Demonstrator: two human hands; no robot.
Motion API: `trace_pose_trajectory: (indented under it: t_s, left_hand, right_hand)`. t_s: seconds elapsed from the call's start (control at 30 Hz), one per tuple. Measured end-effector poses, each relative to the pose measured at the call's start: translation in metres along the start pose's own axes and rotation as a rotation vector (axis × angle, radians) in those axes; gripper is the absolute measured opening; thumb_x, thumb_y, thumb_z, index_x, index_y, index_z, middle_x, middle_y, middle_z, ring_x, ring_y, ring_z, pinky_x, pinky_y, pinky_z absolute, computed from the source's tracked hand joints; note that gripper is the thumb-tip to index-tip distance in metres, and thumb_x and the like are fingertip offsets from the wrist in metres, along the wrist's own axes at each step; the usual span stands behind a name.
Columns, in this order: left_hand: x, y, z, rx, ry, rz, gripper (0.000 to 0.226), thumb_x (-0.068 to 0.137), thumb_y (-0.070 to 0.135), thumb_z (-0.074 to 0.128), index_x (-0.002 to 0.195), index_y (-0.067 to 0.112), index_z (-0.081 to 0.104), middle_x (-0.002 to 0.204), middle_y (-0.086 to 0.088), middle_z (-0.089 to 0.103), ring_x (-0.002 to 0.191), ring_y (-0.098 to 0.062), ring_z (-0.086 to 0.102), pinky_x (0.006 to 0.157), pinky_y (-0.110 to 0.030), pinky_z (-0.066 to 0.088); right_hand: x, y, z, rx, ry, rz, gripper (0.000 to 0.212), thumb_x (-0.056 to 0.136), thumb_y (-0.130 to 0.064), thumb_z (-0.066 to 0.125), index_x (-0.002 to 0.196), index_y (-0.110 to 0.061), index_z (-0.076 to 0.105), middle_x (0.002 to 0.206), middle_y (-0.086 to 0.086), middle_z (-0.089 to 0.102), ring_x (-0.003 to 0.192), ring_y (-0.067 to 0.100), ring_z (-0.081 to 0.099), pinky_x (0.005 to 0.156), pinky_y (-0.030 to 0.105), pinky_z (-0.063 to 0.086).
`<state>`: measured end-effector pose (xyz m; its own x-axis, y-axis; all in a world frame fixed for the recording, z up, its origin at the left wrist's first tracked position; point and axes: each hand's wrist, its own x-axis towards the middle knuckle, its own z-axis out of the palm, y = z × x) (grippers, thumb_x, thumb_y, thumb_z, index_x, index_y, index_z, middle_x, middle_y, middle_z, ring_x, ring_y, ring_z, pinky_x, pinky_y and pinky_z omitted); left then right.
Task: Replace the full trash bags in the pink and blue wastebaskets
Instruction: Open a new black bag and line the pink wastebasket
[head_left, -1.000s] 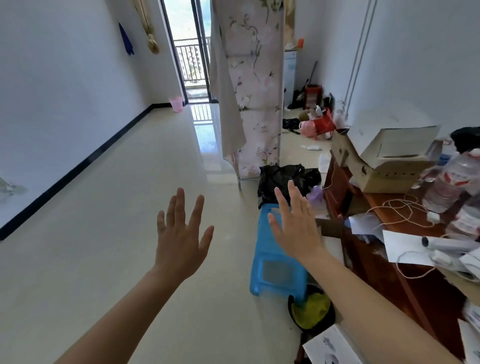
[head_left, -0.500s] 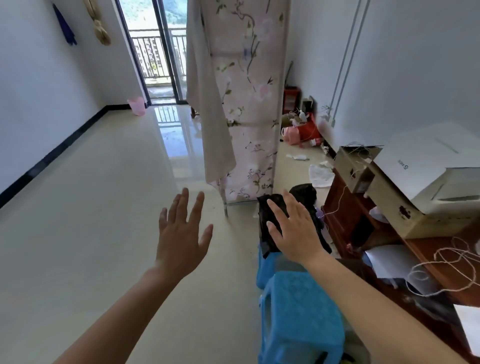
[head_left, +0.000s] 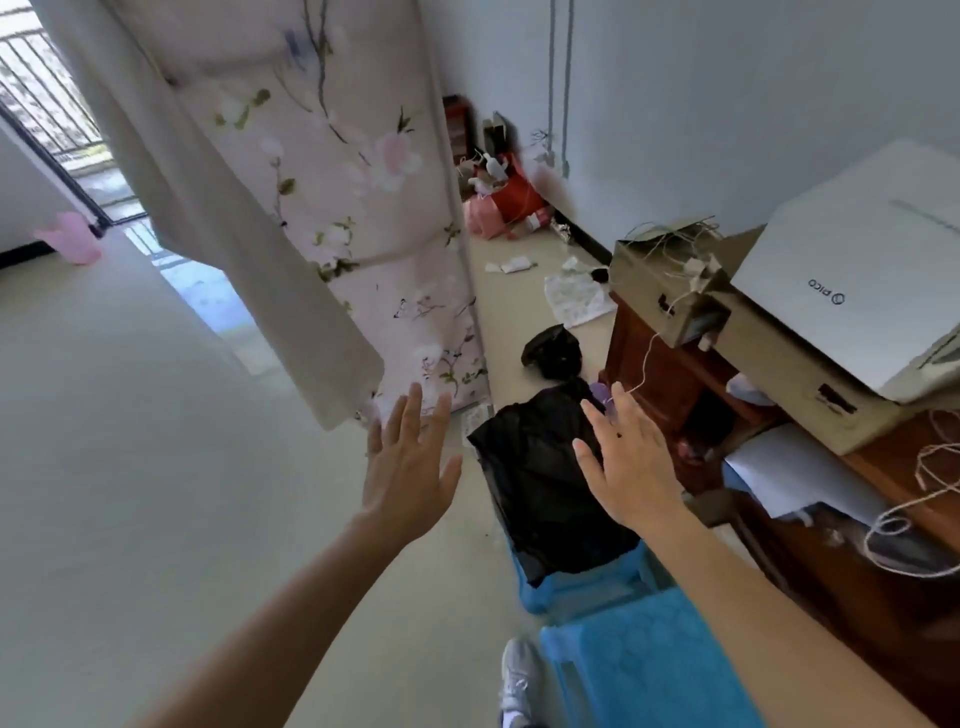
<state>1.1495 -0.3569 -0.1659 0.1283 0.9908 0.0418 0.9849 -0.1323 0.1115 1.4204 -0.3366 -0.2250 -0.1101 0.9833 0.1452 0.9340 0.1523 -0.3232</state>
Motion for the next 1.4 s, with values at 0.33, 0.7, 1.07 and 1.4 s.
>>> trace_pose_trajectory:
  t_s: [0.33,0.7,1.07,1.4]
  left_hand:
    - [0.156,-0.007,0.092,0.03,-0.262,0.227,0.069,0.099,0.045,0.042,0.157,0.021,0.013,0.164,-0.013,0.006,0.15,-0.032,0.01,0.12,-0.05,0.015]
    - [0.222,-0.019,0.306,0.03,-0.488,0.417,0.07,0.096,0.046,0.045,0.156,0.02,0.02,0.163,-0.019,0.007,0.15,-0.036,0.005,0.117,-0.057,0.015]
    - [0.209,-0.086,0.444,-0.002,-0.585,0.527,0.043,0.095,0.034,0.055,0.131,0.01,0.055,0.151,-0.019,0.037,0.146,-0.037,0.022,0.112,-0.056,0.024]
    - [0.228,-0.075,0.307,-0.135,-0.307,0.533,0.021,0.089,0.029,0.063,0.095,0.009,0.06,0.09,-0.01,0.062,0.09,-0.035,0.057,0.096,-0.046,0.037]
  right_hand:
    - [0.042,0.039,0.09,0.028,-0.223,0.337,0.064,0.104,-0.048,0.037,0.159,-0.018,0.023,0.166,0.022,0.008,0.153,0.034,0.014,0.121,0.046,0.022]
    - [0.031,0.026,0.25,0.102,-0.439,0.674,0.084,0.091,-0.072,0.039,0.158,-0.024,0.026,0.165,0.022,0.013,0.151,0.037,0.016,0.121,0.053,0.015]
    - [0.017,0.012,0.399,0.044,-0.555,0.711,0.05,0.104,-0.044,0.041,0.151,-0.026,0.042,0.163,0.018,0.025,0.149,0.038,0.023,0.118,0.053,0.023]
    - [0.073,-0.01,0.262,0.043,-0.221,0.539,0.016,0.079,-0.014,0.078,0.091,-0.011,0.068,0.085,0.012,0.061,0.081,0.035,0.061,0.072,0.044,0.049]
